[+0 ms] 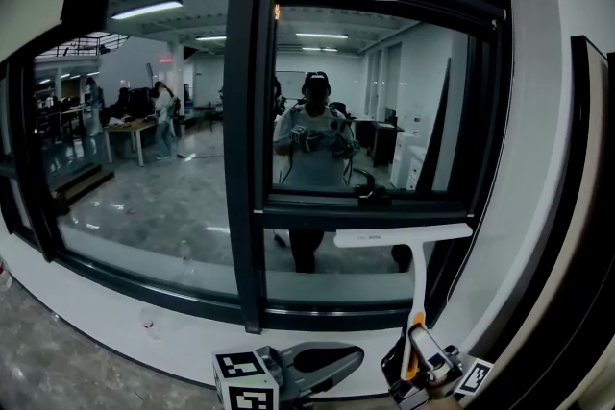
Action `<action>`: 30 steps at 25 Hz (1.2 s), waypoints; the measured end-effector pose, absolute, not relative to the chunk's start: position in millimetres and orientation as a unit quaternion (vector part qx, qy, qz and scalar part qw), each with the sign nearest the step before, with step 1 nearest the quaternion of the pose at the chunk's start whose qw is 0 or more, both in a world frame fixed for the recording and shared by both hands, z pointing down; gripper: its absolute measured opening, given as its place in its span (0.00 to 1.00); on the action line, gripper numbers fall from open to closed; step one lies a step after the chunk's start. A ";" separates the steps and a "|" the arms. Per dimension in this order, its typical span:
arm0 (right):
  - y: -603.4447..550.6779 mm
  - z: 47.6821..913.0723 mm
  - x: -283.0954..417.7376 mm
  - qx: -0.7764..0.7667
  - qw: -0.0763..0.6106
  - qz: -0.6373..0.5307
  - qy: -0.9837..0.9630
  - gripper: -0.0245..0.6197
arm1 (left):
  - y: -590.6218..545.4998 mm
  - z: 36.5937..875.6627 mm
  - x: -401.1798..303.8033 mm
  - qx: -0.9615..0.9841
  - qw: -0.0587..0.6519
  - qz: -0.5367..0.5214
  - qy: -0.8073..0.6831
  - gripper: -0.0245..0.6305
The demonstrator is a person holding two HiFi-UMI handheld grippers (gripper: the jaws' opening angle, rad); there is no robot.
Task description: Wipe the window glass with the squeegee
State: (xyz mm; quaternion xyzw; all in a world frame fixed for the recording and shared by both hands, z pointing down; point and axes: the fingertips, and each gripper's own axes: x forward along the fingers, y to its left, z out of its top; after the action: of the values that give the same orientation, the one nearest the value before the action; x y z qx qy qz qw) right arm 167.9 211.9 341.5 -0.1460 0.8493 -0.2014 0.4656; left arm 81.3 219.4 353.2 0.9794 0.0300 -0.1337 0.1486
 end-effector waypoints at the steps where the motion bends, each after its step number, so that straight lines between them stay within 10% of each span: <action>1: 200.2 340.4 169.2 -0.146 0.462 -0.201 0.851 0.13 | 207.3 354.1 81.5 0.979 0.148 -0.136 0.028 0.04; 30: -179.6 114.0 205.2 -0.166 0.138 -0.015 0.976 0.13 | -174.4 192.0 100.4 0.986 -0.023 -0.162 0.043 0.04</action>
State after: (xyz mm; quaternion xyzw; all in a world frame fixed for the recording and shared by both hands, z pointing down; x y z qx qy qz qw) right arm 205.2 -179.6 114.0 -0.1657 0.9764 -0.0154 0.1380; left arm 100.4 -174.4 192.0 0.9855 0.0430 -0.1623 -0.0235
